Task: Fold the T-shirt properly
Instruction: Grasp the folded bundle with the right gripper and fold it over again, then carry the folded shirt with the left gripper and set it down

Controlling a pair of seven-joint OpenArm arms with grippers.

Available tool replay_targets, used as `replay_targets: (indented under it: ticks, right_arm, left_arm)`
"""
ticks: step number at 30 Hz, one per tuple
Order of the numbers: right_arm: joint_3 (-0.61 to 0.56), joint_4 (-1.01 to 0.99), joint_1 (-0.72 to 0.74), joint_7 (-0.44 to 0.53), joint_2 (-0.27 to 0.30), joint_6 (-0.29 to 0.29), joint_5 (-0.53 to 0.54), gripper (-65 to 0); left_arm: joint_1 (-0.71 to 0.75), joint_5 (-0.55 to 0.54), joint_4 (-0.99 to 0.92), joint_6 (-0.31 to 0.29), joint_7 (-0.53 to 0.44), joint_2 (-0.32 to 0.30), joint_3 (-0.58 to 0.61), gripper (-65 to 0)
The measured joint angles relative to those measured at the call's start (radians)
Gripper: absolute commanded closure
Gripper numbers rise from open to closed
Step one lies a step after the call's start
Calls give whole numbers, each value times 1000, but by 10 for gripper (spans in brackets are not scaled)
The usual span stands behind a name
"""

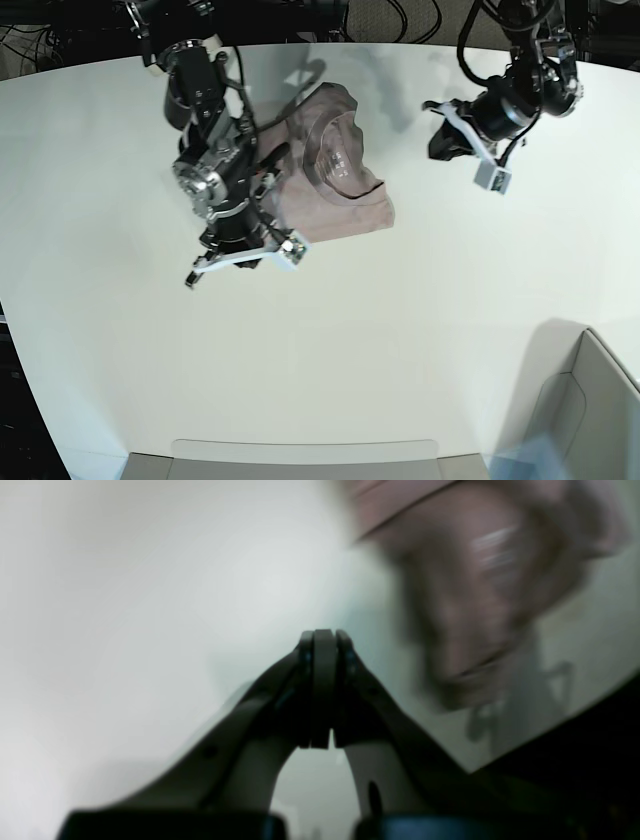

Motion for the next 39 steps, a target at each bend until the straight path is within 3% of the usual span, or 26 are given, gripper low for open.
replay_targets:
  ticks: [4, 7, 10, 13, 19, 22, 24, 26, 28, 29, 31, 34, 39]
  right_arm:
    - [154, -26, 17, -2, 63, 3, 106, 0]
    - [214, -106, 25, 3, 93, 79, 187, 0]
    - [239, -175, 22, -1, 135, 115, 235, 0]
    - [241, -226, 23, -1, 166, 119, 291, 0]
    - [234, -293, 11, 2, 145, 119, 319, 0]
    - [196, -285, -6, 1, 146, 123, 310, 0]
    - [128, -275, -38, -2, 146, 125, 307, 0]
    - [20, -229, -87, -2, 156, 171, 301, 0]
    - [-53, -148, -152, 8, 171, 174, 338, 0]
    - [-56, -117, -177, 16, 168, 174, 337, 0]
    - [-24, -74, -211, 4, 150, 174, 330, 0]
    - [50, -6, -224, 2, 144, 174, 314, 0]
    - [125, 23, -233, 1, 142, 174, 317, 0]
  left_arm:
    - [-37, -5, 37, -1, 12, 1, 186, 0]
    - [-66, 13, 37, 0, 10, -2, 297, 0]
    - [-95, 37, 33, -1, -14, -6, 417, 0]
    - [-119, 171, -1, -2, -43, -6, 562, 0]
    - [-180, 354, -130, 3, -42, -6, 806, 0]
    - [-204, 402, -225, 3, -51, 27, 785, 0]
    - [-213, 407, -283, 3, -117, 48, 704, 0]
    - [-220, 401, -326, -1, -172, 55, 584, 0]
    - [-233, 394, -346, 60, -205, 61, 388, 0]
    - [-243, 418, -347, 119, -211, 63, 287, 0]
    - [-263, 447, -326, 166, -223, 51, 174, 0]
    - [-257, 445, -254, 135, -196, 26, 133, 0]
    - [-234, 414, -235, 102, -182, 90, 154, 0]
